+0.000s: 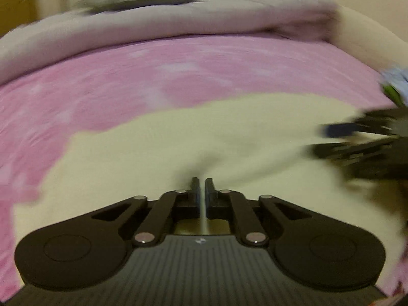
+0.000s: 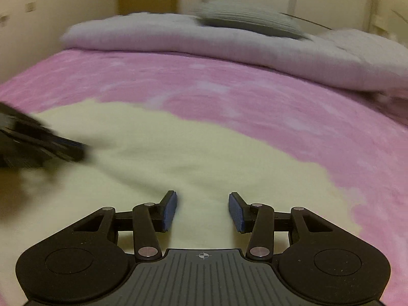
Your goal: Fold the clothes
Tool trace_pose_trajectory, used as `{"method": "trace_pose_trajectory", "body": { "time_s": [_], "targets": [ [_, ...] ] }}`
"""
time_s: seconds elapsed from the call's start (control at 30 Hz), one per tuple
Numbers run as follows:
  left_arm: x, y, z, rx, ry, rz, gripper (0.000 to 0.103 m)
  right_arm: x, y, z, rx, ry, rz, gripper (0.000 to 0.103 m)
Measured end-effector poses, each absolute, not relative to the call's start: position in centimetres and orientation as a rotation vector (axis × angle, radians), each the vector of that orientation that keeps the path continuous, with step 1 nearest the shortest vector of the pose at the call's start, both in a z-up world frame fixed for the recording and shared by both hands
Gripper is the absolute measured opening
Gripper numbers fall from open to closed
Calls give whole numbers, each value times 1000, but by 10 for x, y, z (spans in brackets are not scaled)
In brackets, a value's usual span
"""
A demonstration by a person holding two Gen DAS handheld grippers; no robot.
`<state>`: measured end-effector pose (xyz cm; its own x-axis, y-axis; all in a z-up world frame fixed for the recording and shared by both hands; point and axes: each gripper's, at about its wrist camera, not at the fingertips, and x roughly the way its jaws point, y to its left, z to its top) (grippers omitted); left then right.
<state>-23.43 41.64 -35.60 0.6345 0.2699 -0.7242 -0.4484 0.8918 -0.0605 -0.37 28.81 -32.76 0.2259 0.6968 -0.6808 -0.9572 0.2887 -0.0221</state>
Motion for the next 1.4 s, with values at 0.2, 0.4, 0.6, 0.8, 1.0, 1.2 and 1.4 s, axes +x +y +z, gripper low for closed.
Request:
{"method": "trace_pose_trajectory", "body": {
  "time_s": [0.2,0.4,0.6,0.8,1.0,1.2,1.4],
  "targets": [
    [-257,440,-337,-249,760,544,2,30,283,-309,-423,624,1103,44],
    [-221,439,-351,-225,794,431,8,41,315,-323,-462,716,1158,44],
    [-266,472,-339,-299,764,591,2,68,284,-304,-379,721,1031,33],
    [-338,421,-310,-331,701,609,4,19,209,-273,-253,717,1089,33],
    [-385,365,-331,-388,728,609,9,-44,157,-297,-313,690,1085,33],
    [-403,359,-318,-399,693,699,4,-40,126,-299,-206,742,1015,33],
    [-407,335,-324,-405,735,698,8,-43,115,-290,-138,775,997,33]
  ]
}}
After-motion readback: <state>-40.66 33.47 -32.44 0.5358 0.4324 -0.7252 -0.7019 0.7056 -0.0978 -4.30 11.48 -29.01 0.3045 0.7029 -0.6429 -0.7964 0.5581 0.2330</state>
